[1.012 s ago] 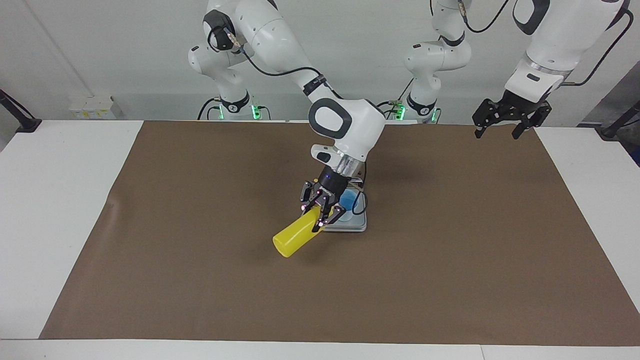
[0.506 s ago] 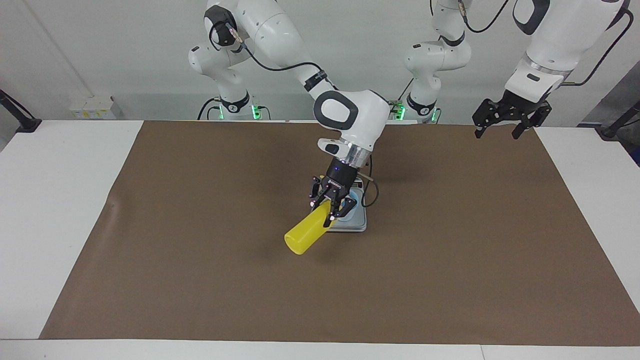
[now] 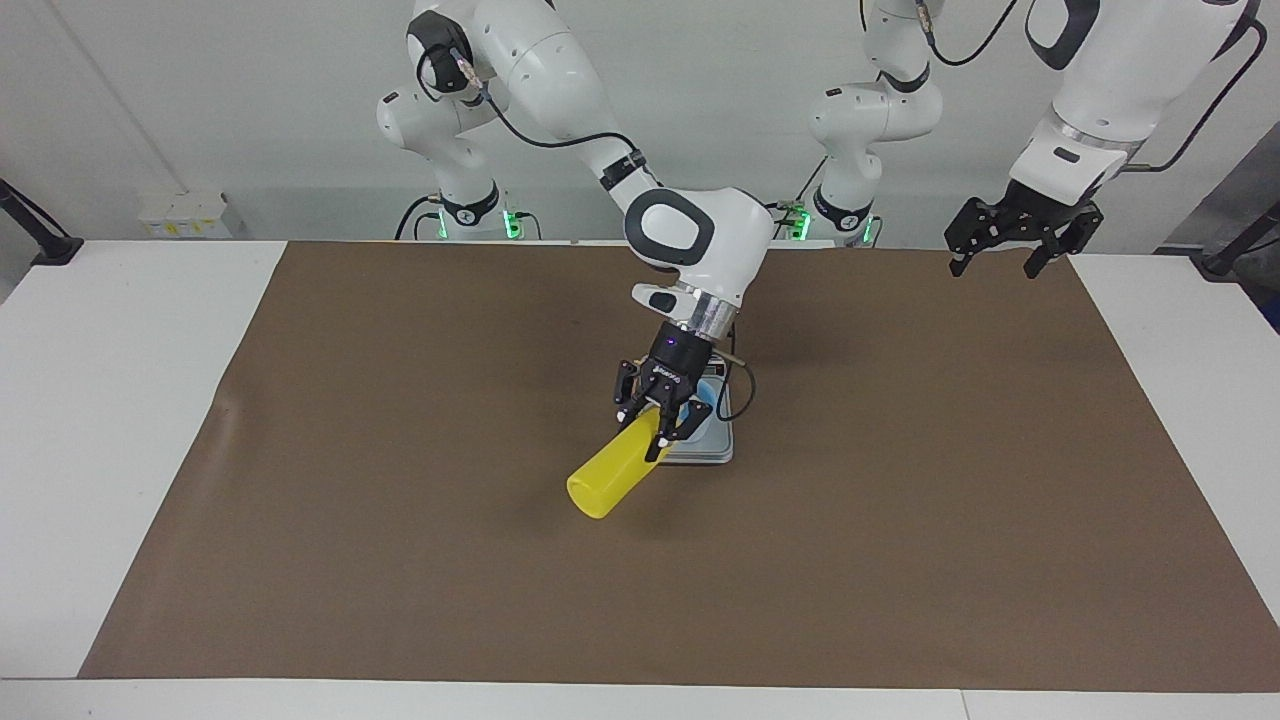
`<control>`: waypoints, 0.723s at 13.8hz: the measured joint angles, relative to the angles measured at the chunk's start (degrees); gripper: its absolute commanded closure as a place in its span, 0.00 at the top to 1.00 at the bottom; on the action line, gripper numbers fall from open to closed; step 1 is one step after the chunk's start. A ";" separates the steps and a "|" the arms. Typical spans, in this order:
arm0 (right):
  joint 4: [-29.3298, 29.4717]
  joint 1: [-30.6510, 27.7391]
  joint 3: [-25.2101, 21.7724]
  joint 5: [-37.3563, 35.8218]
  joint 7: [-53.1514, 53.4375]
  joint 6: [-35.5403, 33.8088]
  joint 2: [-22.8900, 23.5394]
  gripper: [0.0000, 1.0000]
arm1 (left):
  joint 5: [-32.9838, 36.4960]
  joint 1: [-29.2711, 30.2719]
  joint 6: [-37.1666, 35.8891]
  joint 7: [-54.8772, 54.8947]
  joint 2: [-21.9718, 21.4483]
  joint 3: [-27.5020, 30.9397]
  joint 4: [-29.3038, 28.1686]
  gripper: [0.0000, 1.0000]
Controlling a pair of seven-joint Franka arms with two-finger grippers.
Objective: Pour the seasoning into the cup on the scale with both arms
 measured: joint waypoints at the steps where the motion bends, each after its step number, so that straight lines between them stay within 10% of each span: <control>1: 0.08 -0.08 -0.04 0.00 0.12 0.00 -0.06 0.00 | 0.00 0.00 0.00 0.00 0.00 0.00 0.00 1.00; 10: 0.57 -11.99 -0.15 18.71 0.75 1.87 -7.17 0.00 | 0.00 0.00 0.00 0.00 0.00 0.00 0.00 1.00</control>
